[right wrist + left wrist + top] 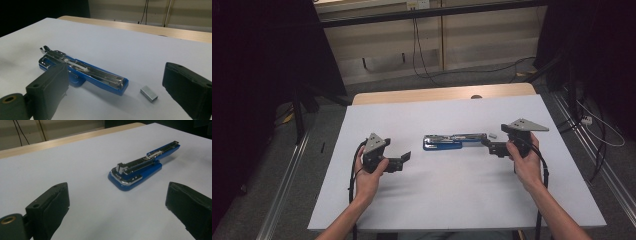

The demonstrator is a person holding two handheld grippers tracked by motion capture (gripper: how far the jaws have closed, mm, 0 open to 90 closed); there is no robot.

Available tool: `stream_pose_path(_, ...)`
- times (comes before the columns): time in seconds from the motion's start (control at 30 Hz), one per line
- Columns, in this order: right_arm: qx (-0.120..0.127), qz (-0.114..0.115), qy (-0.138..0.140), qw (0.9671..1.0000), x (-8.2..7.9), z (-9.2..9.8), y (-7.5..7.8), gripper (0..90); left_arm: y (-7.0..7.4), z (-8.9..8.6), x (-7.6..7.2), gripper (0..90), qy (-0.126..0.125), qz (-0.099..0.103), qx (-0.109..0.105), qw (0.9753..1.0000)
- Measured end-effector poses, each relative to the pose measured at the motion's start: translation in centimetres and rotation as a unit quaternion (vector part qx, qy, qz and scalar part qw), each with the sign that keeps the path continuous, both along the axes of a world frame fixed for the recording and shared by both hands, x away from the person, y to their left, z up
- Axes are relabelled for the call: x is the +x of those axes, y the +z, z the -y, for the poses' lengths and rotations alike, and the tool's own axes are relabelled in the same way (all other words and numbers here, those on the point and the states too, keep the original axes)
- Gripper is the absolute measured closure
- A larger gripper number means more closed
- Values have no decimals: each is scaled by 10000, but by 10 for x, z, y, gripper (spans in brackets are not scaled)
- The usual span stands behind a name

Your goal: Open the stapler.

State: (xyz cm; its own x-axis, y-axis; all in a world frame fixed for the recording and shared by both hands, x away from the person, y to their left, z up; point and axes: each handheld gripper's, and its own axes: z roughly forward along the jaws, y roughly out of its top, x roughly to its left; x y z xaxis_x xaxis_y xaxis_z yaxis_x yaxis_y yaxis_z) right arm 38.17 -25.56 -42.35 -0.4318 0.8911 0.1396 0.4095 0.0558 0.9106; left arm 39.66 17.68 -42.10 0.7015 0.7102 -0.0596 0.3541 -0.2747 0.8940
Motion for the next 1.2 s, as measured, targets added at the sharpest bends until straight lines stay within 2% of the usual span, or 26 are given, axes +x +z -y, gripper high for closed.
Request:
stream_pose_path(0.07,3,-67,-28,10000,0,3,-2,78,-1,-4,-6,55,79,-4,66,9999)
stream_pose_path(0.13,-52,-122,13,9999,1,3,-2,127,0,-7,-10,55,106,-19,72,9999)
stream_pose_path(0.23,-89,-129,88,9998,2,0,-1,82,2,-13,-19,57,66,8,-20,10000)
stream_pose_path(0.33,-172,-62,79,9998,1,0,2,78,3,-19,-27,57,81,31,-106,9999)
stream_pose_path(0.4,-171,-102,92,9998,2,2,3,51,2,-24,-32,58,99,64,-88,9999)
stream_pose_path(0.57,-110,-192,117,9997,4,12,4,46,1,-34,-44,57,189,45,-45,9998)
stream_pose_path(0.7,-177,-318,210,9991,5,15,7,59,2,-37,-56,57,332,195,4,9993)
stream_pose_path(0.8,-259,-397,288,9985,8,15,8,56,2,-40,-63,57,361,192,-59,9991)
stream_pose_path(0.97,-302,-462,302,9980,14,16,9,51,2,-40,-71,54,214,166,-101,9996)
stream_pose_path(1.2,-323,-611,387,9969,20,16,9,50,3,-38,-76,54,147,190,-98,9997)
